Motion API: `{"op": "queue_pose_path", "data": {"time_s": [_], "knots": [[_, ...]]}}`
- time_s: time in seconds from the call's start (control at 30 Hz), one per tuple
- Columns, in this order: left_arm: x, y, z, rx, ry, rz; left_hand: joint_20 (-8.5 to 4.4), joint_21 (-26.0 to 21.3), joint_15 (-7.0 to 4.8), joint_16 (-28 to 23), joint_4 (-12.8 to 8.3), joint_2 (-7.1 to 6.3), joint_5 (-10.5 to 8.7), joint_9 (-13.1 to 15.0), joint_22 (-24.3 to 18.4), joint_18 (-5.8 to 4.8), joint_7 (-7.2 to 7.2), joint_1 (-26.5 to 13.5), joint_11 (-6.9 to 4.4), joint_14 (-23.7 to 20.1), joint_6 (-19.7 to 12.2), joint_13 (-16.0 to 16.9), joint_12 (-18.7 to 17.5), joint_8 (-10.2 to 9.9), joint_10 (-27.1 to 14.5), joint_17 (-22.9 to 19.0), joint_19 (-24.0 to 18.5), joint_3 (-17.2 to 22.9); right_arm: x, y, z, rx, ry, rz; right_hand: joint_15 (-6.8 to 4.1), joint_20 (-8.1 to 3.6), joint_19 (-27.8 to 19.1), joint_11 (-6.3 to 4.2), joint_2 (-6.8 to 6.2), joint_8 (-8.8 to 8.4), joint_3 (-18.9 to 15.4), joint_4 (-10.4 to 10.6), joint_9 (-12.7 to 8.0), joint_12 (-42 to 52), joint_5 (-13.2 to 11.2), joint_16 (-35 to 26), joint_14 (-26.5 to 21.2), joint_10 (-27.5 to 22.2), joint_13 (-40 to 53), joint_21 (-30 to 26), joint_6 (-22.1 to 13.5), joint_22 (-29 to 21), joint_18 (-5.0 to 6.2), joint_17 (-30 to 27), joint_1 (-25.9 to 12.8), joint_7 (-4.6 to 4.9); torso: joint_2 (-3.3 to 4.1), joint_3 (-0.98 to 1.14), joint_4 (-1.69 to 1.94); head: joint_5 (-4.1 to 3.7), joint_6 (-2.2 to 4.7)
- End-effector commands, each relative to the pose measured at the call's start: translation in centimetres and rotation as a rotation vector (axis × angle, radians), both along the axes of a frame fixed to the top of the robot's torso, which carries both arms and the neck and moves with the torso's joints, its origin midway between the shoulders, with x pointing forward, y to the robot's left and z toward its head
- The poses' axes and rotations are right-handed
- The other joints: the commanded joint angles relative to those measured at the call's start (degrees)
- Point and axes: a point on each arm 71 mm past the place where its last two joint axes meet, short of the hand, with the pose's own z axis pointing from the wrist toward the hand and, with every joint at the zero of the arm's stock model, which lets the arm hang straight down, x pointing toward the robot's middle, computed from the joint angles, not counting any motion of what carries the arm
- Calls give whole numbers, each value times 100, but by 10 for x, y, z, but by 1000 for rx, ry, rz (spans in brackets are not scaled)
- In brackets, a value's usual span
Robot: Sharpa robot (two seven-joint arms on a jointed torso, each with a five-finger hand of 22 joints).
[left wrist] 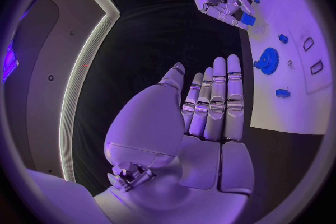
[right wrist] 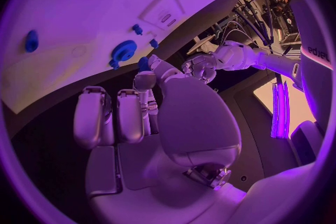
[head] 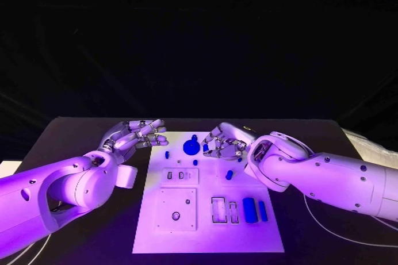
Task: Assemble the parts on the task board
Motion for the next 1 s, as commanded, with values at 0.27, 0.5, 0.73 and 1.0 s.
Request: {"op": "queue_pose_path", "data": {"time_s": [0.27,0.5,0.73,1.0], "knots": [[0,-4,0,-18,-1,-22,11,-17,9,-33,-16,19,33,1,-9,58,8,42,4,-27,-1,-6,-28,-31,-23,5,-34,25,-17,43,-29,-122,20,23,-11,-7,-73,-4,-34,0,26,0,41,-101,6,-85,255,-75,-58,-57,20,-83,18,-69,-102,15,3,-6,19,147,-73],[0,-5,0,-19,-1,-24,11,-17,9,-33,-16,19,33,1,-9,58,8,42,4,-27,-1,-6,-28,-31,-23,5,-34,25,-22,56,-41,-153,36,38,-11,-6,-75,-3,-46,-4,24,6,42,-96,2,-90,254,-69,-52,-61,21,-87,18,-71,-134,16,1,-1,6,174,-117],[1,-6,0,-20,-1,-27,11,-17,9,-33,-16,19,33,1,-9,58,8,42,4,-27,-1,-6,-28,-31,-23,5,-34,25,-22,61,-46,-171,50,38,-10,-4,-74,-2,-56,-9,20,25,46,-97,-10,-93,256,-57,-52,-66,28,-92,19,-70,-200,15,3,5,-4,166,-159],[1,-6,0,-21,-1,-28,11,-17,9,-33,-16,19,33,1,-9,58,8,42,4,-27,-1,-6,-28,-31,-23,5,-34,25,-22,62,-50,-186,61,36,-10,-4,-81,-2,-67,-13,15,31,46,-110,-14,-102,255,-58,-61,-74,28,-109,22,-79,-226,15,-4,3,10,168,-179]]}}
